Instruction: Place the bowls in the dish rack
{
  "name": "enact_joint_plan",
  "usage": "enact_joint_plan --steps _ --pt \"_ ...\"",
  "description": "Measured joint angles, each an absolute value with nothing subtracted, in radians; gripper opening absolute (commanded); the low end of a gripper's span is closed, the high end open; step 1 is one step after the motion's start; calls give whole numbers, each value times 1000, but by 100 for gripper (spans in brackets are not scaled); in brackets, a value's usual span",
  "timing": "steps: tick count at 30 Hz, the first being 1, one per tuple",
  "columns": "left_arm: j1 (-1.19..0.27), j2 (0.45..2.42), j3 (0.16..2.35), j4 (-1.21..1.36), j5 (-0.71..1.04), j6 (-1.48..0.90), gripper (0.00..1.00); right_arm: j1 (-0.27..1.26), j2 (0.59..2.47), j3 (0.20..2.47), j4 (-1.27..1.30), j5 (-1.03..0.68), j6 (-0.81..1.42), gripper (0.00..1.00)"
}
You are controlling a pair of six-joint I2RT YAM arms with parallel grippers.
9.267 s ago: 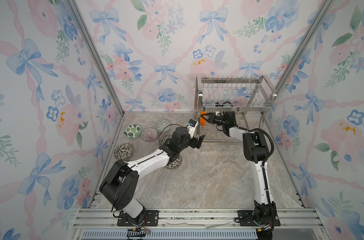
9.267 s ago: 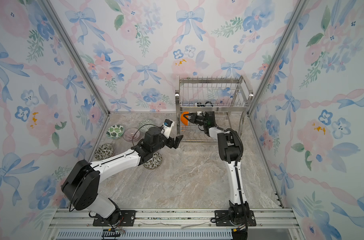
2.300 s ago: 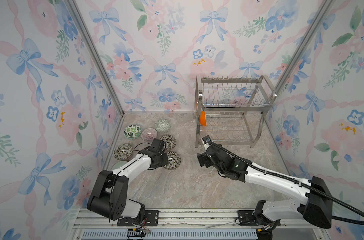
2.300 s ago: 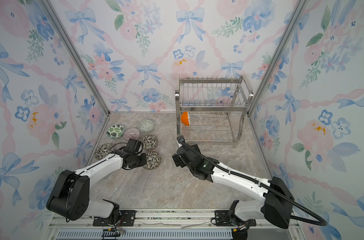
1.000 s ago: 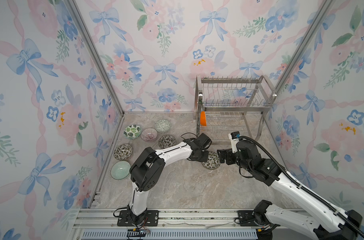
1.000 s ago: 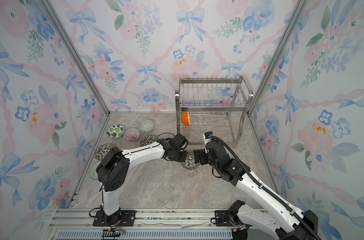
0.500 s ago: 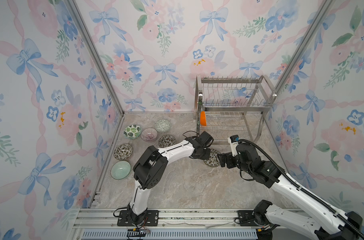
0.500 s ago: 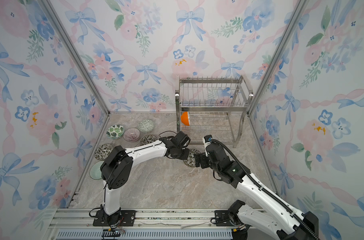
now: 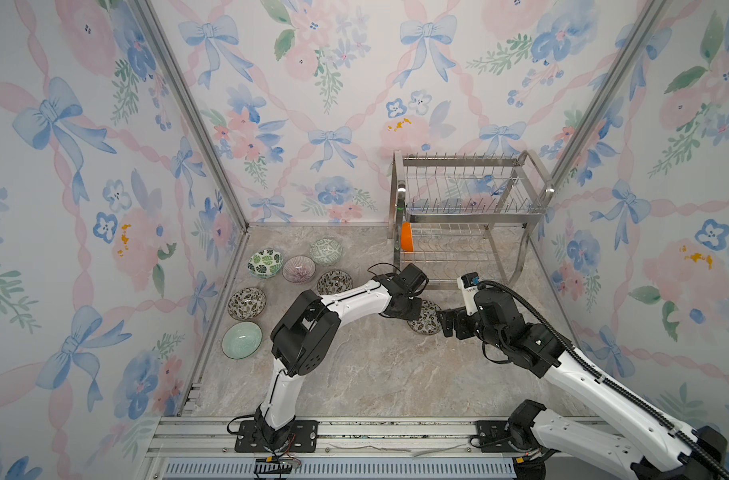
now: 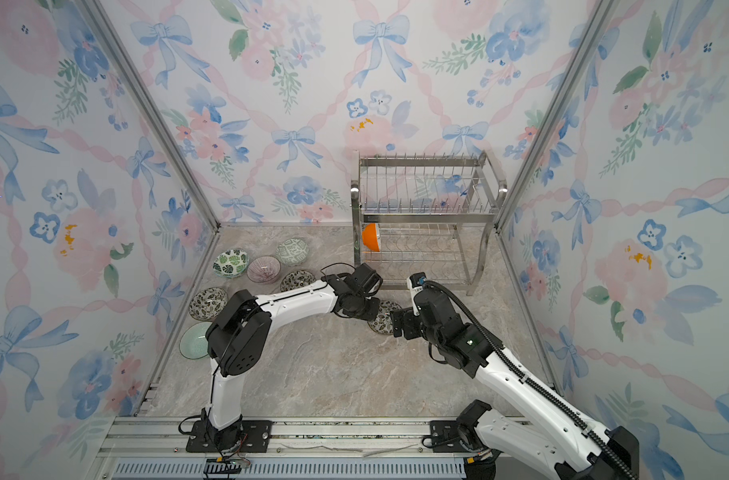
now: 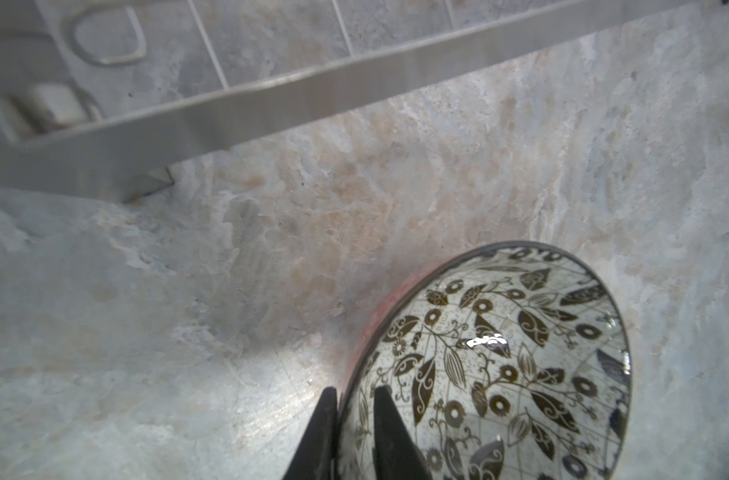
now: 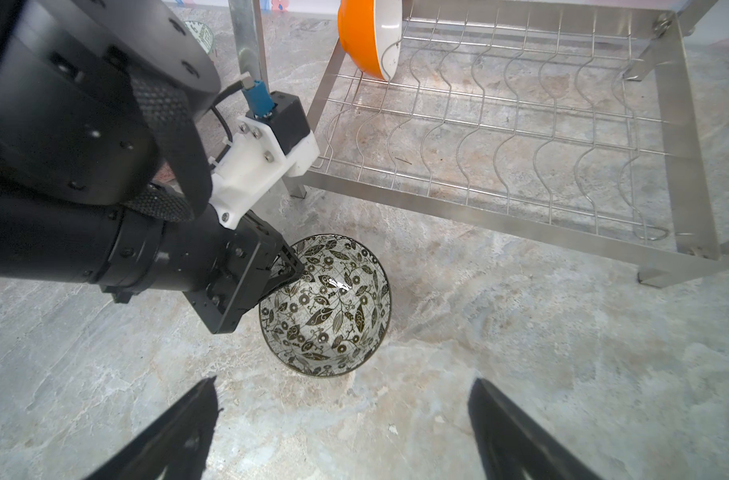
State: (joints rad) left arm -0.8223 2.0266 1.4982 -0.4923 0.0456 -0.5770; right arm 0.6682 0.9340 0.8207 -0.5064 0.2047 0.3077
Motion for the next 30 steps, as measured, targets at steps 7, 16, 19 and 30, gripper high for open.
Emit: enact_joint_plan --steps 7,16,19,30 --pt "-821 2025 1498 -493 43 -576 39 668 920 818 -513 205 308 97" --pt "-776 1904 1488 -497 27 -554 98 668 905 817 -515 201 316 97" --pt "-744 1812 1456 -495 21 -558 98 668 912 818 -518 200 324 97" --pt "-620 1488 1235 -497 -72 -542 98 717 1105 857 -501 194 383 97"
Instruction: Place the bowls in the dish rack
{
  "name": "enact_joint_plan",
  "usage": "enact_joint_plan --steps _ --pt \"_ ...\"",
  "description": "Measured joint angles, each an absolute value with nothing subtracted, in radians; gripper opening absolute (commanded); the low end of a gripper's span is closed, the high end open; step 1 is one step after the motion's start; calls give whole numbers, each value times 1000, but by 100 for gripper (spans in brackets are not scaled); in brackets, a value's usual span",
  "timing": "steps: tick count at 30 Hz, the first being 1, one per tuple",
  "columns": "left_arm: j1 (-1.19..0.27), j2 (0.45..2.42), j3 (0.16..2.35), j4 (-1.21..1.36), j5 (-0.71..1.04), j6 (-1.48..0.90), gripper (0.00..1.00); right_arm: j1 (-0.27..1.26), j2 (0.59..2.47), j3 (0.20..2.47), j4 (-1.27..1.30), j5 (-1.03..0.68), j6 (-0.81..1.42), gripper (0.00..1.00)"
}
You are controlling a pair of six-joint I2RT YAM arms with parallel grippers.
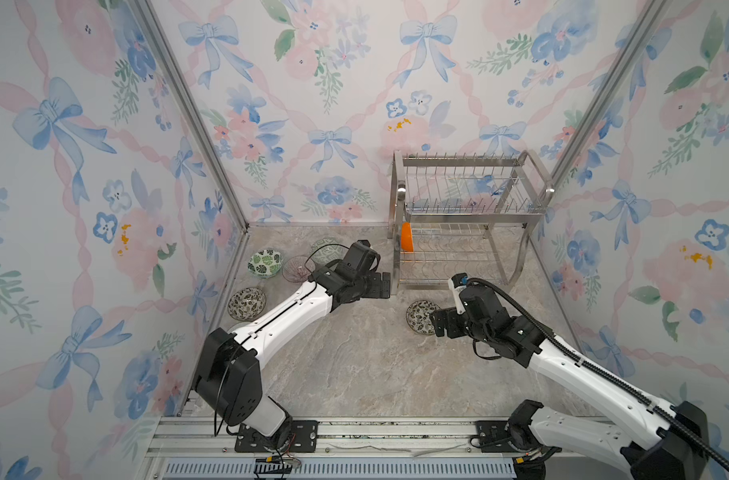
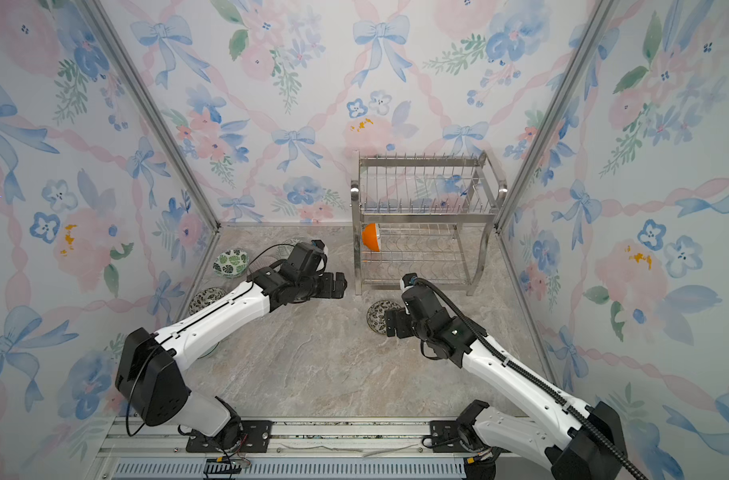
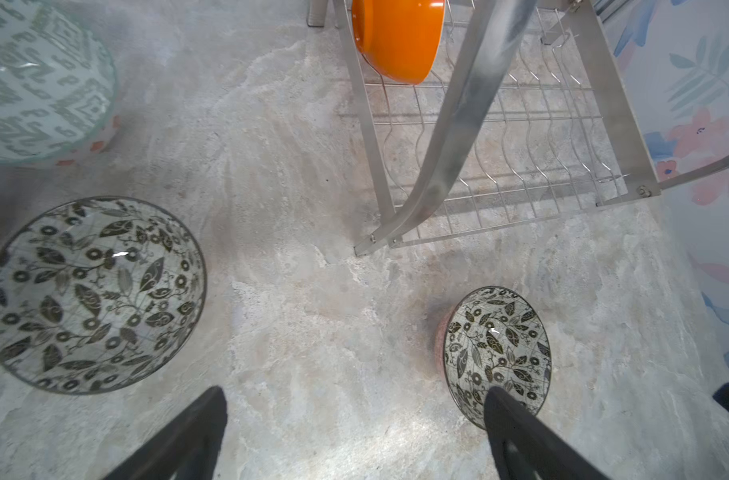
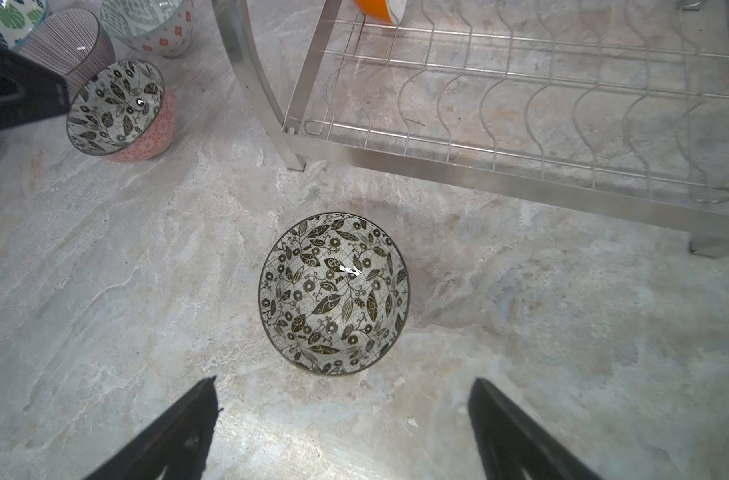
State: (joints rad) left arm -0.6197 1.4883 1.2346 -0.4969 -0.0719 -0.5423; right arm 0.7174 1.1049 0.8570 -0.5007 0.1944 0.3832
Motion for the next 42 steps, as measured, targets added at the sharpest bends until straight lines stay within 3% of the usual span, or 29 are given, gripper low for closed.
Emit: enact_joint_plan --steps 11,20,23,34,42 --pt "-438 1323 1000 -434 152 -528 98 833 1419 982 -446 221 436 100" --pt "-367 1219 787 -278 362 -559 98 860 1572 1023 -433 226 485 76" --pt "-367 1218 743 -226 394 -570 98 859 1606 1038 -434 237 495 75" --pt "-367 1230 662 -117 448 -593 98 860 1725 1092 -440 260 497 58" --pt "-373 1274 656 -74 455 -624 98 859 1746 1106 -445 270 487 35"
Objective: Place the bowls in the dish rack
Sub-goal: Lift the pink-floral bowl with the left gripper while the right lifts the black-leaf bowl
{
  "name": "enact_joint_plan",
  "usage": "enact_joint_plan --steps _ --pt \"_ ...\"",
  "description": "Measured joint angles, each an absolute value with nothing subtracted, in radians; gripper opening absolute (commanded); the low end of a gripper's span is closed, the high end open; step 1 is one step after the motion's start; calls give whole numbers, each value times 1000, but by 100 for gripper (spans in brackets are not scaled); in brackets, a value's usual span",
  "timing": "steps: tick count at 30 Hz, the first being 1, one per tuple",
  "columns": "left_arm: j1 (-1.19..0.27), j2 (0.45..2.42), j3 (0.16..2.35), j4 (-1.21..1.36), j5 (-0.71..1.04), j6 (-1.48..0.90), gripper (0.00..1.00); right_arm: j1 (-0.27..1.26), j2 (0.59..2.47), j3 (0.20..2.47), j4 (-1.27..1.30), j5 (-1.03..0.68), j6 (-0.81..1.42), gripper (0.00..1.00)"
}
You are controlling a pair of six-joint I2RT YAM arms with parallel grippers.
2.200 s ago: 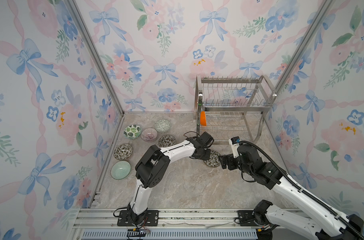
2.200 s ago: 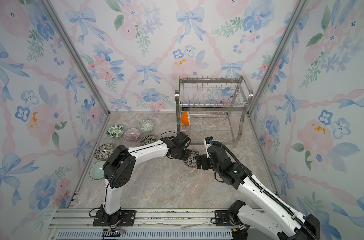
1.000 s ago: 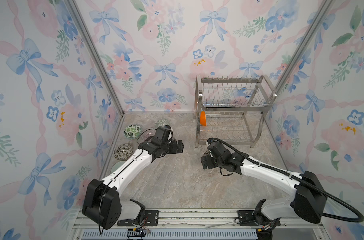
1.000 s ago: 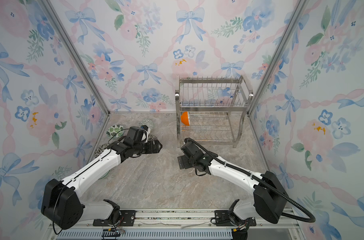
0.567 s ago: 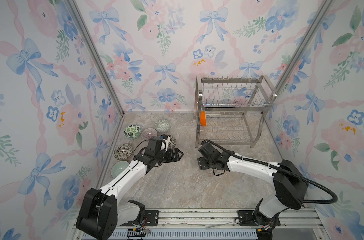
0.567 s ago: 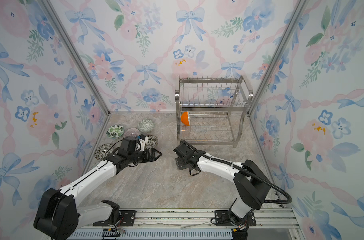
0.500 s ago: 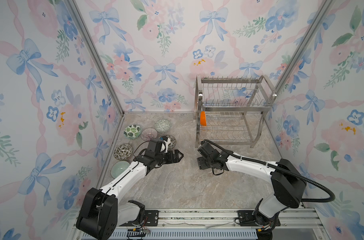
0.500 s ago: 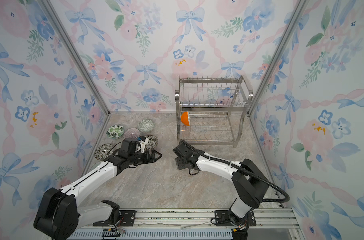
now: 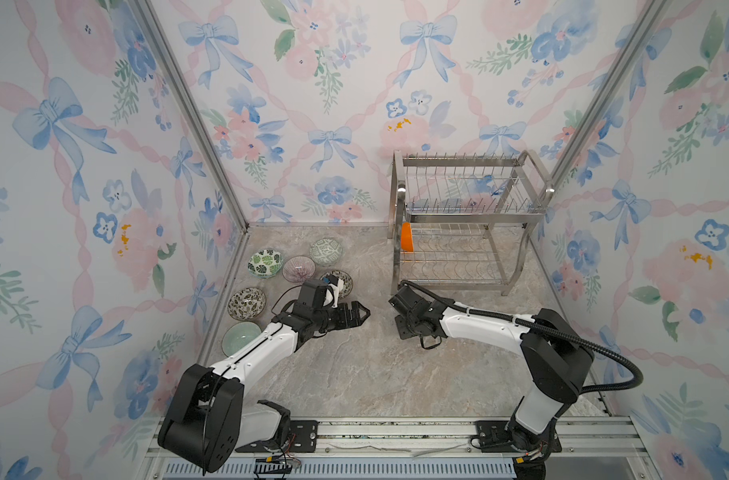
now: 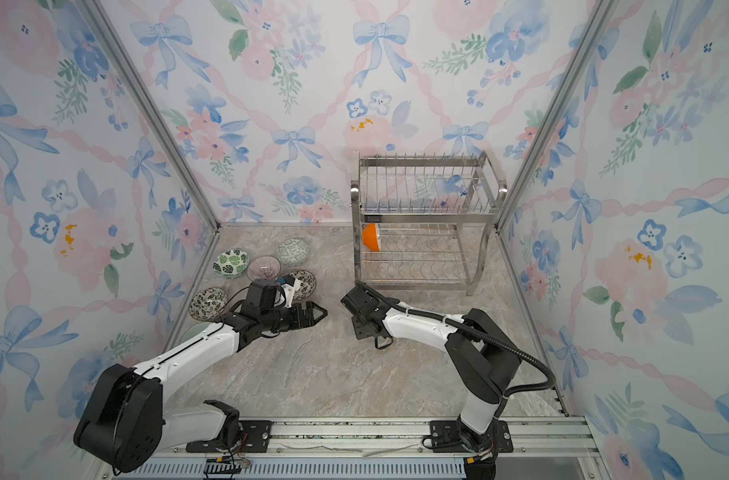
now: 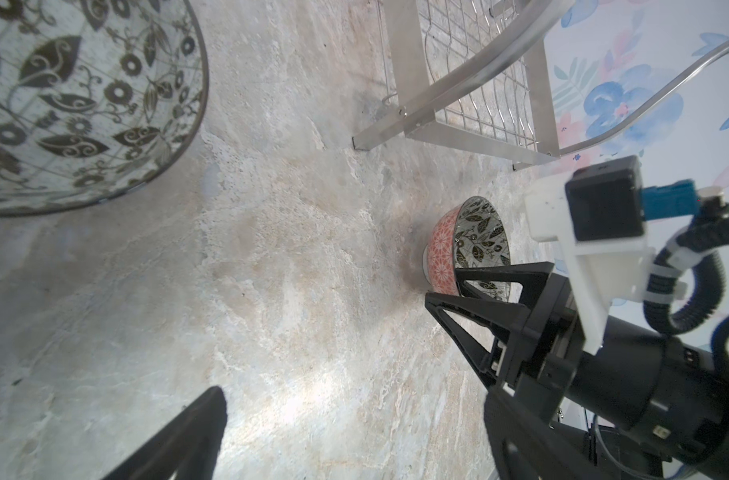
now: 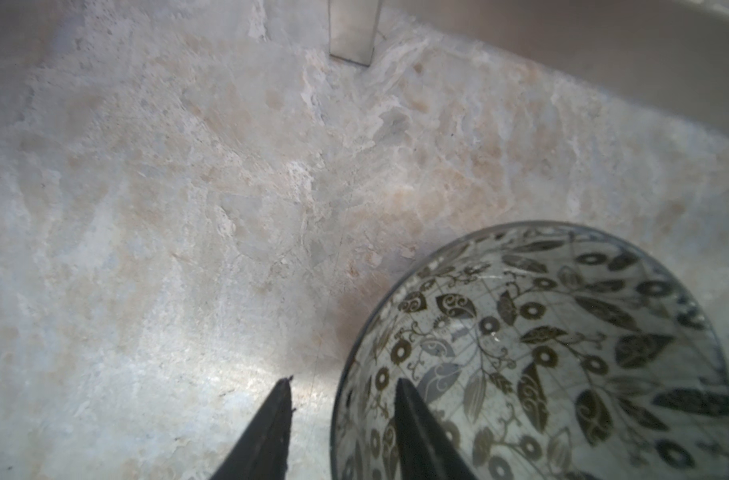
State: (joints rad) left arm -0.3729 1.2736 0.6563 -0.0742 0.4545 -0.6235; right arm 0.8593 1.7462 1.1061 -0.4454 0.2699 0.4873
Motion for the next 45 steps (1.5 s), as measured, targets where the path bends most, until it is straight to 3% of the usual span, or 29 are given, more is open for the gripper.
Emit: enact_joint_plan --steps 5,11,17,28,39,45 --pt "-373 1274 648 -46 454 -645 98 857 1755 1111 -450 269 481 30" --pt "-384 1285 643 -19 450 -667 98 850 1755 1111 -453 264 472 14" --pt "-409 1297 643 -15 437 -673 98 845 1720 1113 -454 284 456 5" --pt "-497 1297 676 -4 366 -676 98 787 1488 1020 -400 129 456 0" --pt "-606 1326 793 40 207 -657 98 551 1252 854 -133 -63 460 0" --pt "-673 1333 855 56 81 -597 98 412 1221 812 24 -152 474 0"
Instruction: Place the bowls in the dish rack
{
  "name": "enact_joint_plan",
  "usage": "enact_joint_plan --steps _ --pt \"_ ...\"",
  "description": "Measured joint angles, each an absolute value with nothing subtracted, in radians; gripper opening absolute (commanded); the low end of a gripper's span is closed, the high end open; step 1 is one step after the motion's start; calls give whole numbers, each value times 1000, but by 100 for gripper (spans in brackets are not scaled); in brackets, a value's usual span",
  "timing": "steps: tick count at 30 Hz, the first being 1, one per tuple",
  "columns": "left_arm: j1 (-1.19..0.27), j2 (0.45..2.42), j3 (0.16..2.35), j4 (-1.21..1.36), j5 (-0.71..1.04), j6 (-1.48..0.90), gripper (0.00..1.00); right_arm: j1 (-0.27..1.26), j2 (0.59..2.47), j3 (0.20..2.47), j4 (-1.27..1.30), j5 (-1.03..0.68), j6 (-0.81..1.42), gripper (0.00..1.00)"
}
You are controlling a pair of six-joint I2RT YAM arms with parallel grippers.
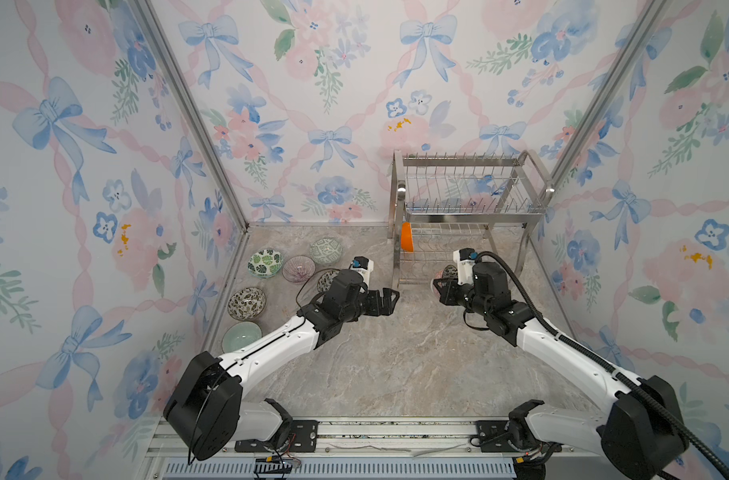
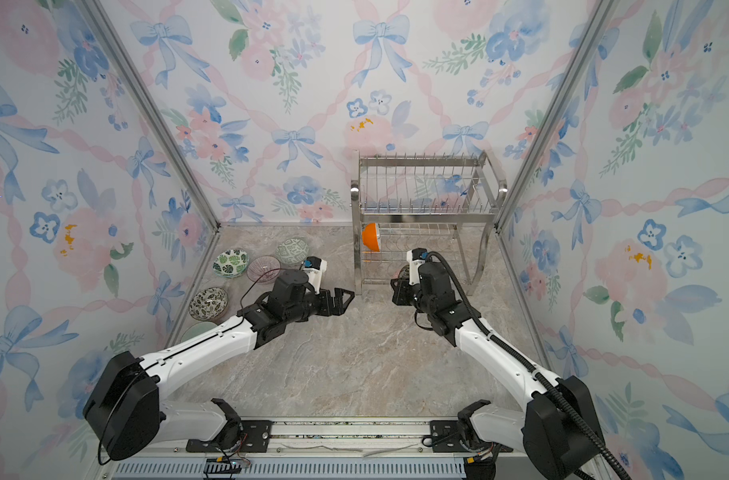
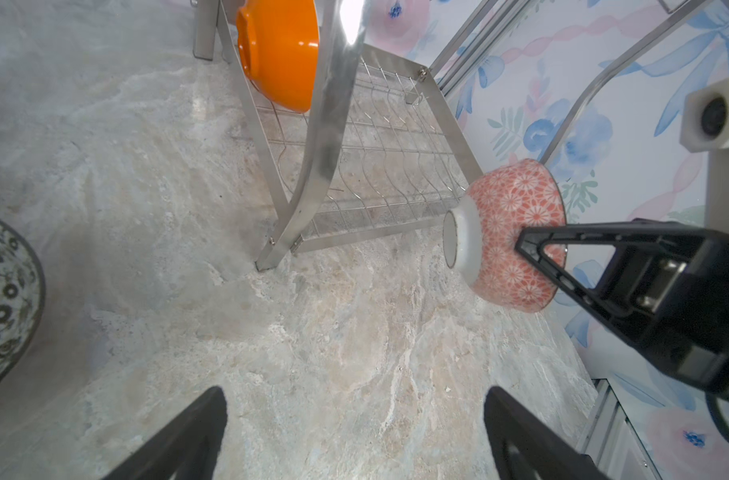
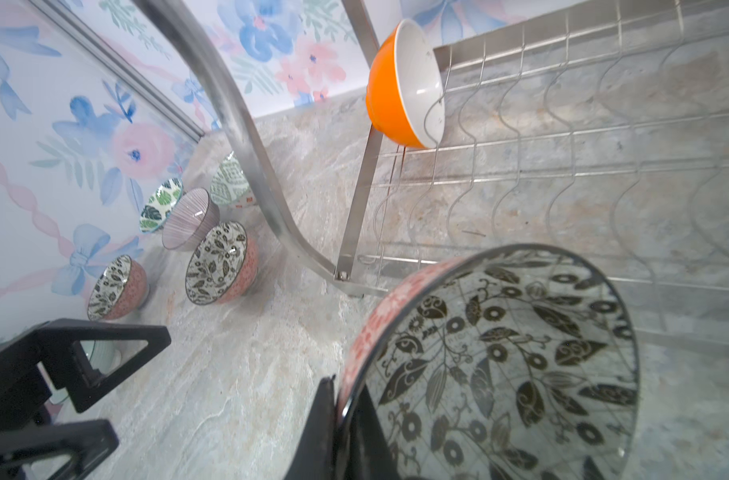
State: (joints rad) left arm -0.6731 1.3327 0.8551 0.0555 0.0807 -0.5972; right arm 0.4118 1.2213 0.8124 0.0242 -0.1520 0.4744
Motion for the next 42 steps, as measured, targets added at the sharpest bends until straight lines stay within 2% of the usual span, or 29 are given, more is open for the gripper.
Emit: enact_joint_plan --steps 8,16,29,42 --pt "-727 1366 863 104 -56 -509 98 276 1318 811 226 -252 523 0" --pt "-775 1374 886 173 -157 -382 98 241 1467 877 303 -336 565 0" --pt "-777 1465 1005 224 -200 -207 98 181 1724 980 577 -480 730 0" --pt "-779 1584 1060 250 -205 -107 98 164 1920 1118 741 -558 865 0"
